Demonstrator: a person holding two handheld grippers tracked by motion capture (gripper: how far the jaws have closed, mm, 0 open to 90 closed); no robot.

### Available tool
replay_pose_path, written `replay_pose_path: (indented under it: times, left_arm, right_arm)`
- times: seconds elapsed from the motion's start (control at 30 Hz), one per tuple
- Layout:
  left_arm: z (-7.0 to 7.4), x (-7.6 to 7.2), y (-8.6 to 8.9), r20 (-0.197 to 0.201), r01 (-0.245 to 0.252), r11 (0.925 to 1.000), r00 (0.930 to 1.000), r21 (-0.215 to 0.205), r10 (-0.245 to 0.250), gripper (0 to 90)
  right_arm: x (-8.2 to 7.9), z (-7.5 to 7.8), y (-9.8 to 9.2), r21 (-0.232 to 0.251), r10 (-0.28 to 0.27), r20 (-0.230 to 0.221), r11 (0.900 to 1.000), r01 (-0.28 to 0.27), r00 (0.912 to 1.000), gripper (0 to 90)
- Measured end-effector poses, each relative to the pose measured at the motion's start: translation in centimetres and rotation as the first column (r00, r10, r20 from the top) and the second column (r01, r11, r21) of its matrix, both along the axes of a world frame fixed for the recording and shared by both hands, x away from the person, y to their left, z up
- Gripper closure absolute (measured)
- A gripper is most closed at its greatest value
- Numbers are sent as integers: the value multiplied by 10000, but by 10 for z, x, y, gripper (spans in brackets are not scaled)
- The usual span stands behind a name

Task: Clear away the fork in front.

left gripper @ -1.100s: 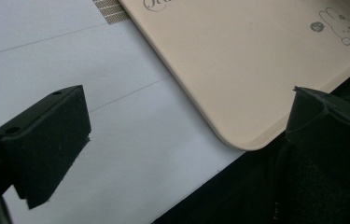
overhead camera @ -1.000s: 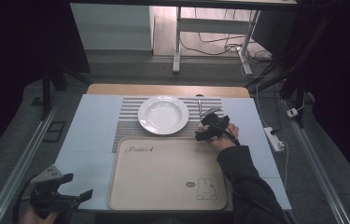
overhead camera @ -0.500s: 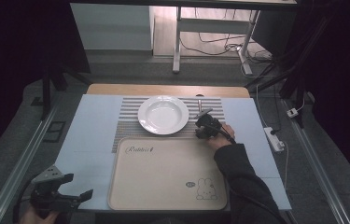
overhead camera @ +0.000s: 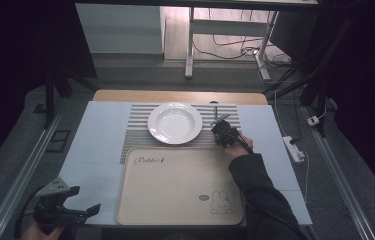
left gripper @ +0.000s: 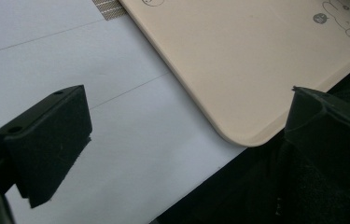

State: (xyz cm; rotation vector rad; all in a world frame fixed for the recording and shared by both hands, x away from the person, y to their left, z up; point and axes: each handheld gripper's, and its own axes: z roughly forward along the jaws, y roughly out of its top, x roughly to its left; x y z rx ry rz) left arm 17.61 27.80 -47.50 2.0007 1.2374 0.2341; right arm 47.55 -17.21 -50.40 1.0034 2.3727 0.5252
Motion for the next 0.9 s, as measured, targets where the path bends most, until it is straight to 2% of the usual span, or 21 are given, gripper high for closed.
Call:
replay_pose_path:
  times: [0.03, 0.07, 0.23, 0.3, 0.43, 0.5, 0.53, 0.67, 0.73, 0.8, 0.83, 0.9]
  left_arm:
    - [0, 0, 0, 2, 0, 10000, 10000, -4, 0, 10]
    - [0, 0, 0, 3, -1, 10000, 10000, -2, 1, 10]
    - [0, 0, 0, 5, -7, 10000, 10000, 4, 7, 10]
    - [0, 0, 0, 3, -25, 10000, 10000, -4, 25, 10]
    - [0, -1, 1, 41, -82, 9999, 10000, -89, 82, 10]
    - [0, -1, 1, 69, -88, 9999, 9999, -96, 88, 10]
    - [0, -1, 1, 83, -74, 9999, 9999, -90, 74, 10]
    - [1, -1, 1, 124, 6, 9999, 9999, -129, -4, 9]
    - [1, -2, 2, 174, 29, 9998, 9998, -195, -25, 7]
    - [1, -2, 2, 210, 65, 9997, 9998, -249, -60, 6]
    - [1, -2, 2, 226, 78, 9996, 9997, -255, -72, 4]
    - [2, -3, 2, 292, 92, 9996, 9995, -277, -84, 0]
  right_arm:
    - [1, 1, -2, 234, -109, -161, 9997, 113, 9998, 886]
    - [1, 0, -2, 235, -247, -324, 9994, 255, 9992, 890]
    - [1, 3, -3, 351, -227, -356, 9991, 240, 9991, 893]
    - [-1, 7, -4, 657, -194, -407, 9976, 221, 9990, 894]
    - [-3, 11, -5, 855, -113, -315, 9962, 140, 9994, 895]
    - [-5, 15, -5, 887, -1, -163, 9961, 15, 9999, 895]
    - [-8, 19, -5, 797, 140, 64, 9967, -144, 9999, 896]
    - [-14, 26, -7, 1022, 248, 102, 9944, -257, 9996, 895]
    - [-21, 32, -9, 1325, 439, 180, 9901, -458, 9989, 895]
    - [-24, 35, -11, 1401, 506, 173, 9887, -525, 9986, 895]
    - [-30, 39, -13, 1636, 696, 165, 9839, -714, 9974, 895]
    - [-36, 43, -15, 1793, 844, 149, 9801, -857, 9963, 895]
